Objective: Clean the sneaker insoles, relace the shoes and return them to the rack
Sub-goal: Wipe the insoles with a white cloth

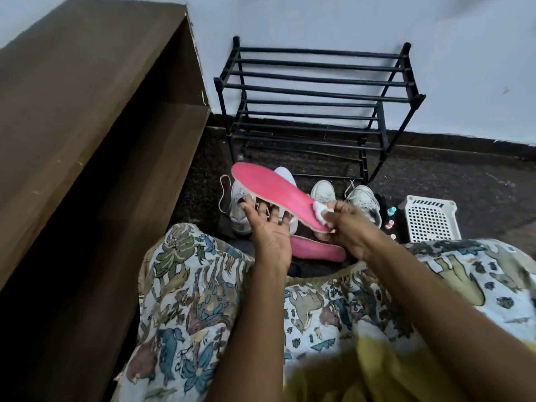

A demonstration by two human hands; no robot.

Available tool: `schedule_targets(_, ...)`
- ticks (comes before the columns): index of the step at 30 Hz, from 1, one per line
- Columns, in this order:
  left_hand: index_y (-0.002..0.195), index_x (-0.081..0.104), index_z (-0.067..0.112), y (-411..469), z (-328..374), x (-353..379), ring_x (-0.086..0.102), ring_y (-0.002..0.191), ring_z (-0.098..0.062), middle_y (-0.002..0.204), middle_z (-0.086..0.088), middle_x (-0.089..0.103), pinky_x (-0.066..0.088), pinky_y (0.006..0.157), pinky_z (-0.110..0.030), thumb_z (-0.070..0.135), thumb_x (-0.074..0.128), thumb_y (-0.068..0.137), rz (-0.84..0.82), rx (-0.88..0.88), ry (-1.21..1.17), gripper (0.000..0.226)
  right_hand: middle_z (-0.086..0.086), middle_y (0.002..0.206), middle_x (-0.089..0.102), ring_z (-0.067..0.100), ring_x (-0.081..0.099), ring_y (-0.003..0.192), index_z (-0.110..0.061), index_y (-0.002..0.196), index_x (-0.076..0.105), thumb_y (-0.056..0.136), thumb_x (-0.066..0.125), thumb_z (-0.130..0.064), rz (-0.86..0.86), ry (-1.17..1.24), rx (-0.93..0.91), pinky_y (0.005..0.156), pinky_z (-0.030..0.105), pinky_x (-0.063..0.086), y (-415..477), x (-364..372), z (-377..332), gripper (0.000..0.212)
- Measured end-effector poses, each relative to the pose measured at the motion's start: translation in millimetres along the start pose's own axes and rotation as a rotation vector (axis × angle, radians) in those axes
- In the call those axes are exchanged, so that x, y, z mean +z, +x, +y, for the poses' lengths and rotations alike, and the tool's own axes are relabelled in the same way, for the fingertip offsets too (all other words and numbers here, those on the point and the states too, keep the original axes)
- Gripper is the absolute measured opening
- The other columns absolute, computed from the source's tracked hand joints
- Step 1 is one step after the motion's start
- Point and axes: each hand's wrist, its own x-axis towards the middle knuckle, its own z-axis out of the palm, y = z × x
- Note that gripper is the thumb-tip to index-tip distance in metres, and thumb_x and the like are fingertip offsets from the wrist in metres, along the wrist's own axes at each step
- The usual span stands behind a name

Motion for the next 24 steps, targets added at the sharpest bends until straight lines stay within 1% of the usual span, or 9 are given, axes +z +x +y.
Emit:
schedule_targets(4,0.146,0.029,0.022,26,-17,-21,0.032,0.139,-0.028,0.154,-0.009,0.028,0.026,0.112,-0.046,0.058,0.026,0.096,0.256,-0.124,-0.179,0.062,0.006,0.071,0.050,0.010,0.050,0.044,-0.015,0.080,0.048,0.096,0.044,0.003,0.111,-0.206,0.010,0.034,0.017,0.042,64,-26,22,0.025)
schedule_targets(7,0.146,0.028,0.016,38,-35,-38,0.031,0.140,-0.029,0.153,-0.012,0.028,0.024,0.114,-0.046,0.054,0.031,0.097,0.405,-0.207,-0.253,0.062,0.007,0.067,0.047,0.016,0.043,0.054,-0.013,0.078,0.047,0.094,0.048,0.003,0.115,-0.387,0.050,0.041,0.023,0.039,104,-43,53,0.022)
schedule_targets(10,0.143,0.033,0.014,47,-54,-51,0.035,0.136,-0.032,0.149,-0.015,0.033,0.026,0.112,-0.046,0.051,0.036,0.097,0.538,-0.277,-0.274,0.059,0.008,0.067,0.049,0.016,0.042,0.055,-0.010,0.083,0.051,0.093,0.049,0.004,0.092,-0.478,0.165,0.044,0.022,0.036,133,-52,94,0.017)
schedule_targets(12,0.144,0.029,0.016,54,-66,-63,0.032,0.138,-0.032,0.151,-0.014,0.030,0.024,0.113,-0.046,0.050,0.037,0.097,0.568,-0.317,-0.277,0.059,0.009,0.068,0.052,0.015,0.044,0.055,-0.011,0.080,0.053,0.092,0.050,0.005,0.089,-0.502,0.222,0.045,0.021,0.037,147,-54,123,0.020)
schedule_targets(15,0.147,0.023,0.018,71,-81,-76,0.030,0.139,-0.033,0.154,-0.012,0.024,0.024,0.113,-0.048,0.049,0.037,0.096,0.623,-0.353,-0.280,0.061,0.011,0.075,0.057,0.019,0.050,0.064,-0.008,0.089,0.061,0.090,0.054,0.002,0.075,-0.543,0.260,0.051,0.023,0.039,163,-55,164,0.012)
schedule_targets(17,0.148,0.023,0.018,79,-86,-79,0.030,0.139,-0.034,0.155,-0.010,0.021,0.025,0.113,-0.049,0.048,0.038,0.096,0.665,-0.350,-0.263,0.062,0.011,0.075,0.056,0.021,0.050,0.071,-0.008,0.080,0.058,0.089,0.055,0.003,0.082,-0.528,0.284,0.053,0.025,0.039,169,-55,186,0.014)
schedule_targets(19,0.148,0.022,0.017,87,-91,-80,0.028,0.140,-0.033,0.156,-0.009,0.019,0.025,0.114,-0.048,0.048,0.039,0.096,0.729,-0.368,-0.225,0.063,0.005,0.068,0.052,0.017,0.047,0.063,-0.014,0.070,0.052,0.089,0.056,0.003,0.092,-0.520,0.306,0.048,0.017,0.039,174,-55,205,0.026)
schedule_targets(21,0.149,0.018,0.016,93,-94,-82,0.026,0.141,-0.032,0.157,-0.008,0.014,0.023,0.114,-0.047,0.048,0.038,0.097,0.776,-0.393,-0.201,0.065,0.001,0.063,0.049,0.011,0.042,0.058,-0.016,0.067,0.049,0.090,0.058,0.000,0.094,-0.518,0.316,0.043,0.010,0.034,176,-56,217,0.029)
schedule_targets(24,0.150,0.015,0.016,104,-101,-84,0.027,0.141,-0.030,0.158,-0.006,0.013,0.023,0.113,-0.047,0.046,0.034,0.098,0.828,-0.433,-0.151,0.062,0.000,0.061,0.048,0.010,0.041,0.056,-0.018,0.066,0.048,0.090,0.061,-0.010,0.058,-0.561,0.338,0.043,0.012,0.034,186,-60,233,0.029)
